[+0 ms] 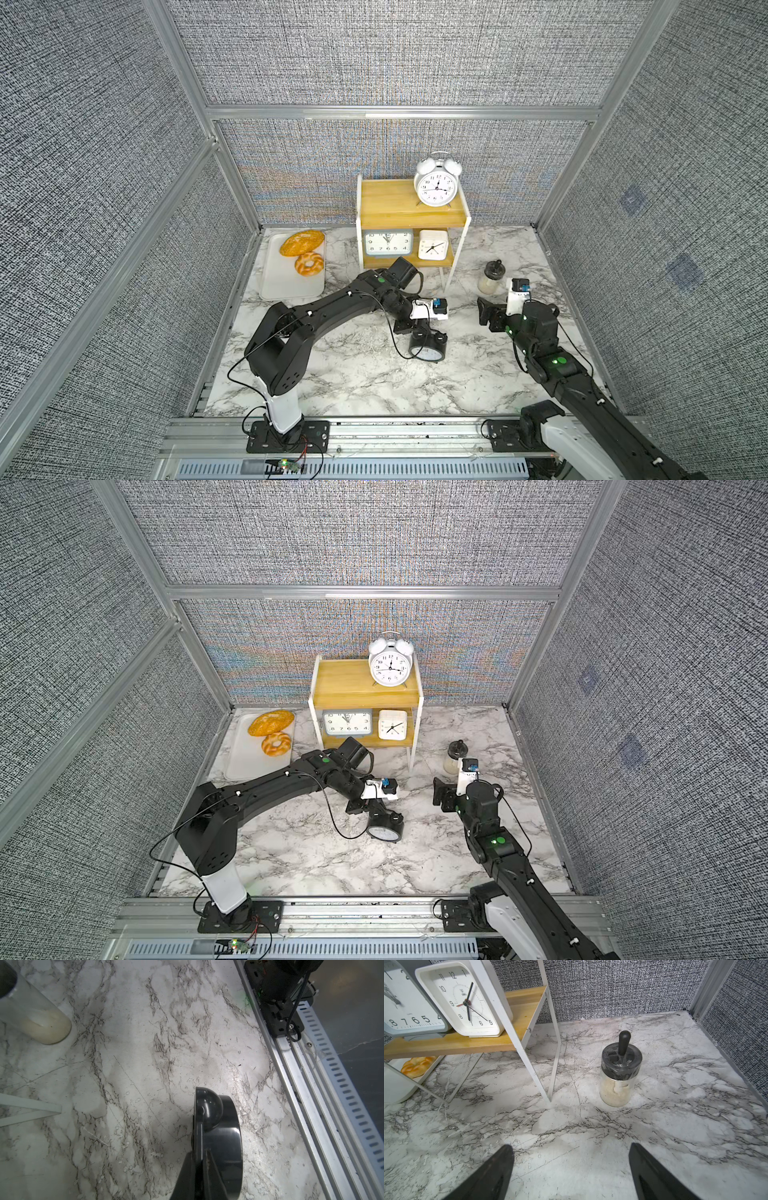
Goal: Place the alarm clocks on the shelf by style
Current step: Pick up the alarm from the center of the board.
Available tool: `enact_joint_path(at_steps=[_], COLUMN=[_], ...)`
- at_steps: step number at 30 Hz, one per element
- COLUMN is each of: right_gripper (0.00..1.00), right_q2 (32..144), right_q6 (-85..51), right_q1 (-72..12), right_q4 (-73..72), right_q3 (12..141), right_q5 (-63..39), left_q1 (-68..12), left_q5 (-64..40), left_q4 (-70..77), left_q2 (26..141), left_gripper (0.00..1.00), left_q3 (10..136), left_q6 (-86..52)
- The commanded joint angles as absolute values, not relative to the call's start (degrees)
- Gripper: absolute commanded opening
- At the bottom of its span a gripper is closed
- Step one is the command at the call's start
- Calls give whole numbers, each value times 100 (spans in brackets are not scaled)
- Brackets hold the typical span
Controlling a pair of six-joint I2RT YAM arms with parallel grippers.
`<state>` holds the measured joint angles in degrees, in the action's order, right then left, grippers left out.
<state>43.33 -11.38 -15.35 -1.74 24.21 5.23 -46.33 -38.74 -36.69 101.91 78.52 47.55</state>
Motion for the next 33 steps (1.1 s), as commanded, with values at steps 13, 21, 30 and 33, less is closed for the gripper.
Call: enact_joint_path(at_steps=[13, 21, 30, 33], right_gripper=[91, 86, 72, 68], right_q2=[4472, 5269, 6596, 6855], right_q6=[-878, -187, 323, 400], right_q1=[-1538, -1535, -1534, -1538], right_q4=[-719, -1609, -2105, -2085], right_q3=[2314, 2773, 3990, 4343], right_q5=[108, -456, -639, -723], left_q1=[-4578, -4342, -3753, -3653], left_q5=[-3296, -2693, -2150, -2171], left_q4=[-4302, -4054, -4029, -4120], left_q2=[9069, 8042, 7464, 7377], left_gripper=[0, 0, 0, 0], left_q3=[8296, 8079, 8369, 8493], left_q6=[3961, 3014, 1794, 1699])
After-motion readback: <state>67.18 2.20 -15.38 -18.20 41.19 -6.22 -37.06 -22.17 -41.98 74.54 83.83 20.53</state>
